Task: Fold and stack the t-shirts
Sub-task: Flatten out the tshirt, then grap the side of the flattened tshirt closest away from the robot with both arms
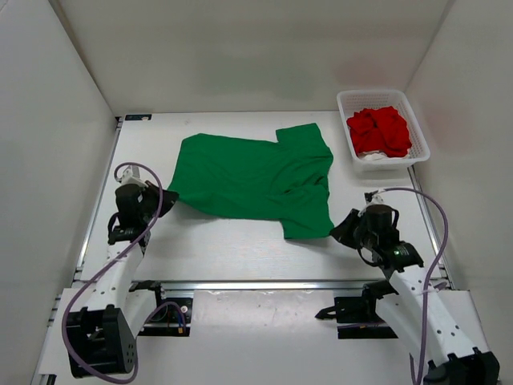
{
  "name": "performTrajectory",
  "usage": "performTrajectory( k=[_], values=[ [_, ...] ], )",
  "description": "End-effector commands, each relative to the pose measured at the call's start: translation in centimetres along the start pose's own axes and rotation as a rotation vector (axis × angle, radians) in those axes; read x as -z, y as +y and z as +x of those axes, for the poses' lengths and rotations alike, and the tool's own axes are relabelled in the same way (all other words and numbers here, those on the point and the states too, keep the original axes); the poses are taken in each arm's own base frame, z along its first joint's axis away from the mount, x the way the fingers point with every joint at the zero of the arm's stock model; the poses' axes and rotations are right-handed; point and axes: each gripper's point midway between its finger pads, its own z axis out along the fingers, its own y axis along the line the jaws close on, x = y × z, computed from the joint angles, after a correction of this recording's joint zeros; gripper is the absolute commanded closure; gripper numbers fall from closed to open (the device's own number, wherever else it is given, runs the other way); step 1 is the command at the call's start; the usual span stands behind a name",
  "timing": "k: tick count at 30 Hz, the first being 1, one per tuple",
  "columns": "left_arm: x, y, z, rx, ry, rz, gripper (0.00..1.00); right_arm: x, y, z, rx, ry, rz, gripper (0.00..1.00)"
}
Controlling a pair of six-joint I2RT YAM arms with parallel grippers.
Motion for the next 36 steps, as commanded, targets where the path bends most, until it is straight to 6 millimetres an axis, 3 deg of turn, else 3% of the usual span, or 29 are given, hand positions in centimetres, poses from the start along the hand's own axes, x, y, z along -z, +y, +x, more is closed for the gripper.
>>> performTrajectory(
  k=[1,7,14,17,23,24,27,28,32,34,35,36],
  values=[
    [1.2,0.5,0.5,-0.035,0.029,-0.008,1.0,1.9,-0.4,3.5,-0.097,0.108,0.062,1.0],
    [2.8,2.7,1.0,-0.077,0.039,-0.072,1.0,5.5,0.1,3.9,-0.136,0.113,0.064,1.0],
    [4.1,5.7,2.5,-0.128,0.086,-0.168,1.0,7.8,0.1,4.5,-0.141,0.124,0.068,1.0],
    [4.5,5.7,2.8,-0.128,0.088,-0.182,1.0,8.7,0.6,6.0,-0.165,0.174,0.039,1.0],
    [4.2,4.0,1.9,-0.097,0.091,-0.125,1.0,10.5,3.4,5.3,-0.155,0.168,-0.037,1.0],
    [4.1,3.9,2.2,-0.089,0.103,-0.117,1.0,10.3,3.5,5.5,-0.143,0.176,-0.041,1.0],
    [3.8,3.1,-0.1,-0.092,0.038,-0.112,1.0,8.4,5.0,5.8,-0.084,0.171,-0.082,1.0],
    [3.6,3.4,0.0,-0.082,0.042,-0.123,1.0,7.4,4.3,5.6,-0.064,0.14,-0.04,1.0],
    [2.4,4.3,0.3,0.001,0.052,-0.129,1.0,4.9,4.8,2.1,0.046,0.079,0.014,1.0],
    [1.6,4.6,0.4,0.029,0.053,-0.13,1.0,3.5,3.8,-1.6,-0.005,0.028,0.001,1.0],
    [1.3,5.0,0.8,0.039,0.061,-0.142,1.0,2.9,4.3,-1.9,0.016,0.057,-0.067,1.0],
    [1.0,5.1,0.6,0.045,0.046,-0.152,1.0,2.4,3.5,-3.7,-0.007,0.028,-0.086,1.0]
  ],
)
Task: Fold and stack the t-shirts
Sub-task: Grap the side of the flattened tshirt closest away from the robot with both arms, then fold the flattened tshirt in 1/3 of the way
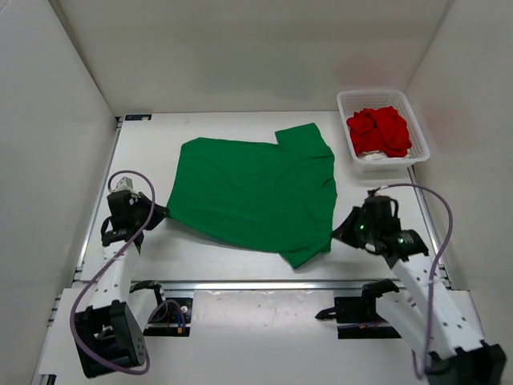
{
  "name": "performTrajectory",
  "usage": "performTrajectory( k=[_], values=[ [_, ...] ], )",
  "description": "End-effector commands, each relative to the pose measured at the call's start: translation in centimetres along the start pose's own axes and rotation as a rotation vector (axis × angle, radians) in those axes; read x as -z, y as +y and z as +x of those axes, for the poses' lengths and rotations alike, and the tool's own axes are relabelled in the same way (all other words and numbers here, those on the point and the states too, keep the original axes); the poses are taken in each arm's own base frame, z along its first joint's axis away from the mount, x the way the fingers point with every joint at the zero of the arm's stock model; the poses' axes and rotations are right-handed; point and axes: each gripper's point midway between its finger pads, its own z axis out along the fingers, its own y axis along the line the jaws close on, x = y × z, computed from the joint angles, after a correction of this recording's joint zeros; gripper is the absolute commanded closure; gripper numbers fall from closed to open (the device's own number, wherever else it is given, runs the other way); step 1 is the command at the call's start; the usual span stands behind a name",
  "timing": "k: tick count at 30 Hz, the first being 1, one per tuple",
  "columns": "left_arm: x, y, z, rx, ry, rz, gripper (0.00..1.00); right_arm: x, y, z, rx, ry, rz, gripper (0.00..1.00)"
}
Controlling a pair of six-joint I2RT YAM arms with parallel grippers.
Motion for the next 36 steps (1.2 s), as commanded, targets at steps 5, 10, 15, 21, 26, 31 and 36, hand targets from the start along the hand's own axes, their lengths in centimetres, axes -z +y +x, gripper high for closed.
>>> performTrajectory(
  k=[5,10,15,21,26,31,36],
  values=[
    [-2.1,-1.4,-2.1,0.069,-0.066,0.023,1.0,-2.8,0.7,-9.9,0.088,-0.136,-0.091,1.0],
    [-4.6,-1.5,-2.7,0.111,-0.032,0.005,1.0,-5.4,3.2,-13.4,0.115,-0.153,-0.083,1.0],
    [-6.4,-2.7,-4.3,0.11,-0.047,0.012,1.0,-8.7,3.9,-16.3,0.12,-0.124,-0.061,1.0],
    [-9.1,-1.8,-4.2,0.136,0.003,-0.033,1.0,-11.5,4.0,-18.5,0.118,-0.098,-0.046,1.0],
    [-10.2,-0.7,-4.8,0.149,-0.003,-0.055,1.0,-12.9,2.5,-19.6,0.09,-0.095,-0.023,1.0],
    [-10.7,-0.7,-5.7,0.162,-0.015,-0.053,1.0,-12.9,1.0,-21.0,0.069,-0.11,-0.001,1.0],
    [-10.3,-0.7,-6.9,0.191,-0.077,-0.029,1.0,-12.4,-0.7,-22.1,0.028,-0.137,0.017,1.0]
  ],
)
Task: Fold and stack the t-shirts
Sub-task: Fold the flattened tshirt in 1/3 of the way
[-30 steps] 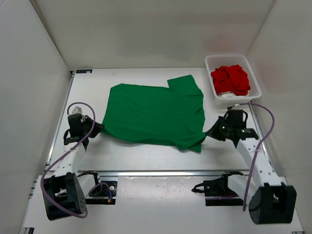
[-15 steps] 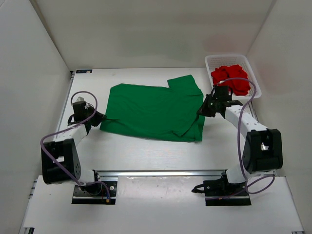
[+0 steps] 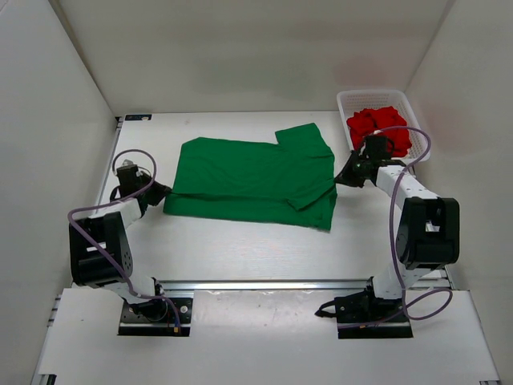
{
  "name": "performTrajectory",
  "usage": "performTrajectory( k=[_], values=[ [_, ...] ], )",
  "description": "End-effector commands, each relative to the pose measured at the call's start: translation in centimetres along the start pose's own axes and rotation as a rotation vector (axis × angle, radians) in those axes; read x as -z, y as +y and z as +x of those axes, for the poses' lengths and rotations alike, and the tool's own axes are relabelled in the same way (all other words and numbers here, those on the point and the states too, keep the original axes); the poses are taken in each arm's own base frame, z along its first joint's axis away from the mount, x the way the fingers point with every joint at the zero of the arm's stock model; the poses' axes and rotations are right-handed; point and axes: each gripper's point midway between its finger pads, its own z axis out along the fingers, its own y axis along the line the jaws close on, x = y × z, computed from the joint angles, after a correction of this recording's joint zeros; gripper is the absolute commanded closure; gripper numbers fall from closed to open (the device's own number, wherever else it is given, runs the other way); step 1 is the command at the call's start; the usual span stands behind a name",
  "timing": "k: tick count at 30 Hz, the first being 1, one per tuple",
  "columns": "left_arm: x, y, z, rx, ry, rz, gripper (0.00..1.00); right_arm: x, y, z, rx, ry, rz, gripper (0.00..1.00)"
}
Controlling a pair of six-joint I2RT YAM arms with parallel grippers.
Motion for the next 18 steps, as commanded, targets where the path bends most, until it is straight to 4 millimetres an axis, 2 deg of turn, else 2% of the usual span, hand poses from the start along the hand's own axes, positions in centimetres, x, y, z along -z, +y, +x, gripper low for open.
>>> performTrajectory(
  k=[1,6,7,8,12,14,16,18],
  values=[
    [0.9,-1.7,-2.8,0.011,-0.106,0.065,1.0,0.5,-0.1,-2.9,0.006,-0.078,-0.023,1.0],
    [0.9,-1.7,-2.7,0.018,-0.134,0.079,1.0,0.9,-0.4,-3.3,-0.001,-0.099,-0.023,1.0],
    [0.7,-1.5,-2.6,0.018,-0.123,0.075,1.0,0.7,-0.3,-3.5,-0.016,-0.095,-0.033,1.0],
    [0.6,-2.4,-2.9,0.008,-0.118,0.091,1.0,0.4,-0.3,-3.8,-0.012,-0.091,-0.031,1.0],
    [-1.2,-3.0,-2.1,-0.011,-0.051,0.082,1.0,-1.0,0.5,-4.1,-0.009,-0.064,-0.029,1.0],
    [-1.9,-2.7,-1.9,-0.022,-0.038,0.065,1.0,-1.9,0.6,-4.3,-0.002,-0.061,-0.03,0.99],
    [-2.1,-2.6,-1.9,-0.028,-0.032,0.059,0.95,-2.3,0.9,-4.5,-0.004,-0.064,-0.039,0.99],
    [-2.0,-2.4,-2.3,-0.012,-0.029,0.067,0.82,-2.4,1.8,-5.0,0.006,-0.069,-0.053,0.98]
  ],
)
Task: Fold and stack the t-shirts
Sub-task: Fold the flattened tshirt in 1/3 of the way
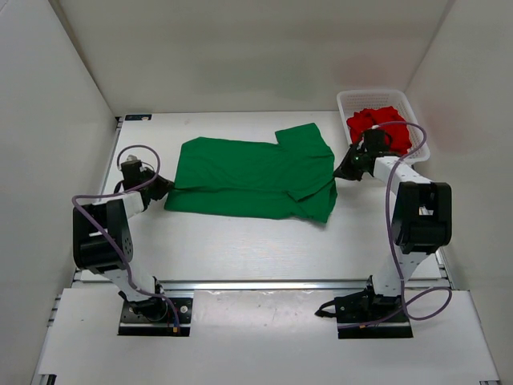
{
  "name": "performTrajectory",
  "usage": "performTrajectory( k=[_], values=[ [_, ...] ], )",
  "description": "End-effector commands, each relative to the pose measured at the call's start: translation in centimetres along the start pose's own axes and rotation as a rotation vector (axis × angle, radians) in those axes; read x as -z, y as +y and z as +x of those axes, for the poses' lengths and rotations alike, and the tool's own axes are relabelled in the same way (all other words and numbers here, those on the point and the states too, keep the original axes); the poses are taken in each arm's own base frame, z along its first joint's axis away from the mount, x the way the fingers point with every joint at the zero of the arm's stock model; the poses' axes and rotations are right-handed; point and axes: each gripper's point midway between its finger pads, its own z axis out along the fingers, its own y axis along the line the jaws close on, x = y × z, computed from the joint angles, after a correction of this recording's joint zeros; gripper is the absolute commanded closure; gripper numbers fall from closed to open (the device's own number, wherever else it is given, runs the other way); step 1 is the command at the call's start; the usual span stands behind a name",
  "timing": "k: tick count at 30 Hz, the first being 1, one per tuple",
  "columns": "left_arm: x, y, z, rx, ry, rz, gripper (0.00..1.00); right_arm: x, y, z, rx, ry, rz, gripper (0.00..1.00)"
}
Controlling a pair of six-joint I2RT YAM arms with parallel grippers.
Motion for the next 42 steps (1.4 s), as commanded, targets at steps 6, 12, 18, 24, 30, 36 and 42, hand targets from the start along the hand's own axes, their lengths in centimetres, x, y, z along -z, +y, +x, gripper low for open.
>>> performTrajectory(
  k=[6,12,18,24,30,36,42],
  values=[
    [3.4,-1.7,-2.5,0.023,-0.07,0.086,0.62,2.6,5.4,-2.3,0.085,-0.105,-0.105,0.69],
    [7.3,0.8,1.2,0.002,-0.093,0.07,0.69,6.4,6.0,3.0,0.128,-0.188,-0.145,0.94],
    [7.0,4.0,4.0,0.038,-0.054,0.015,0.68,6.9,5.4,12.2,0.253,-0.062,-0.128,1.0],
    [5.8,3.8,5.3,0.056,-0.013,0.019,0.66,6.3,4.0,17.2,0.331,0.027,-0.082,0.87],
    [4.8,3.4,5.0,0.062,-0.006,0.016,0.65,4.4,3.2,16.6,0.336,0.046,-0.022,0.68],
    [4.0,3.6,5.0,0.068,-0.008,0.0,0.67,3.5,1.4,15.6,0.304,0.031,0.055,0.62],
    [3.1,3.5,5.3,0.074,0.008,0.002,0.73,3.0,-0.3,15.1,0.297,0.025,0.12,0.66]
  ],
)
